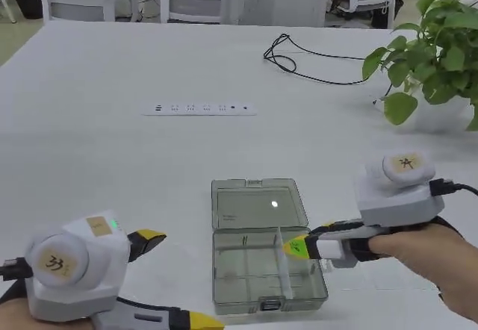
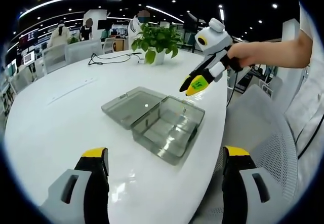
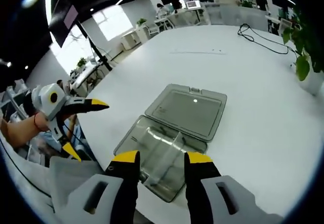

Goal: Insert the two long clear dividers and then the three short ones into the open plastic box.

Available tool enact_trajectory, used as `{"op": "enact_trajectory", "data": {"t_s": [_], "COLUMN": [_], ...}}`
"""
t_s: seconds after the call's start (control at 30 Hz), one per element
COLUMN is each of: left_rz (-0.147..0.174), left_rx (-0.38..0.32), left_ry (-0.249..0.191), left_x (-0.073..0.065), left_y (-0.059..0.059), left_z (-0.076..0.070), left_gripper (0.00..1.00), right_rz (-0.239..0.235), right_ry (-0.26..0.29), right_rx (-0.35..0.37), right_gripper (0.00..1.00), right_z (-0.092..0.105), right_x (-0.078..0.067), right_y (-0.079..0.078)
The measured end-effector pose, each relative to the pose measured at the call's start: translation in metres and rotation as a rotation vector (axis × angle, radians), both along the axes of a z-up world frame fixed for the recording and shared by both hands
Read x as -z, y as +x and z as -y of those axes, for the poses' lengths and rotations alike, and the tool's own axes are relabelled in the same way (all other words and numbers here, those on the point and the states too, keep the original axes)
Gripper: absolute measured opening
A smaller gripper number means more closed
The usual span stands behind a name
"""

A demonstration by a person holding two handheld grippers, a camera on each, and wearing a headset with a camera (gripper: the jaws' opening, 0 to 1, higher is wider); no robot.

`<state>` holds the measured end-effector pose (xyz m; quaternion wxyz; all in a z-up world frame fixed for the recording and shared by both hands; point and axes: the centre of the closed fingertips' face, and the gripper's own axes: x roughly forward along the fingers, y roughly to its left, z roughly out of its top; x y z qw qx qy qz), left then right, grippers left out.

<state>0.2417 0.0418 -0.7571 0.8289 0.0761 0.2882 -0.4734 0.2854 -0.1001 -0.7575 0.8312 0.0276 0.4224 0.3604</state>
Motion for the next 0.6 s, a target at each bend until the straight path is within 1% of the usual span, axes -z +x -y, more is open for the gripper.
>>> {"op": "enact_trajectory", "data": {"t_s": [0.03, 0.07, 0.13, 0.17, 0.2, 0.23, 0.27, 0.3, 0.4, 0.43, 0.47, 0.5, 0.53, 0.57, 0.6], "left_rz": [0.000, -0.002, -0.003, -0.007, -0.011, -0.019, -0.017, -0.024, -0.035, -0.045, -0.055, -0.052, -0.066, -0.071, -0.081], "left_rx": [-0.006, -0.010, -0.024, -0.033, -0.042, -0.055, -0.055, -0.068, -0.085, -0.095, -0.104, -0.104, -0.117, -0.121, -0.128], "left_ry": [0.008, 0.016, 0.029, 0.030, 0.035, 0.050, 0.050, 0.058, 0.088, 0.107, 0.113, 0.114, 0.137, 0.153, 0.166], "left_x": [0.001, 0.001, 0.001, 0.000, 0.001, 0.003, 0.003, 0.004, 0.007, 0.009, 0.010, 0.011, 0.014, 0.016, 0.019], "left_y": [0.001, 0.002, 0.004, 0.006, 0.007, 0.008, 0.009, 0.010, 0.014, 0.015, 0.014, 0.017, 0.017, 0.018, 0.019], "left_z": [-0.002, -0.004, -0.009, -0.011, -0.013, -0.016, -0.016, -0.019, -0.026, -0.030, -0.032, -0.033, -0.037, -0.040, -0.042], "left_gripper": [0.95, 0.95, 0.94, 0.94, 0.94, 0.93, 0.92, 0.92, 0.90, 0.89, 0.89, 0.88, 0.87, 0.85, 0.84], "right_rz": [0.017, 0.020, 0.086, 0.098, 0.101, 0.106, 0.124, 0.128, 0.161, 0.179, 0.186, 0.196, 0.205, 0.204, 0.214], "right_ry": [0.003, 0.004, 0.002, -0.008, -0.007, -0.009, -0.006, -0.004, 0.014, 0.018, 0.016, 0.017, 0.021, 0.021, 0.020], "right_rx": [-0.008, -0.020, -0.084, -0.116, -0.123, -0.128, -0.144, -0.149, -0.186, -0.196, -0.205, -0.221, -0.227, -0.228, -0.237], "right_gripper": [0.38, 0.39, 0.44, 0.45, 0.47, 0.49, 0.50, 0.52, 0.57, 0.59, 0.60, 0.61, 0.62, 0.63, 0.64], "right_z": [0.002, 0.002, 0.003, 0.004, 0.005, 0.007, 0.008, 0.010, 0.013, 0.014, 0.016, 0.018, 0.019, 0.021, 0.023], "right_x": [-0.003, -0.005, -0.012, -0.014, -0.014, -0.016, -0.018, -0.020, -0.025, -0.027, -0.028, -0.029, -0.029, -0.029, -0.029], "right_y": [0.000, -0.002, -0.003, -0.006, -0.007, -0.009, -0.010, -0.012, -0.016, -0.017, -0.018, -0.021, -0.022, -0.023, -0.025]}}
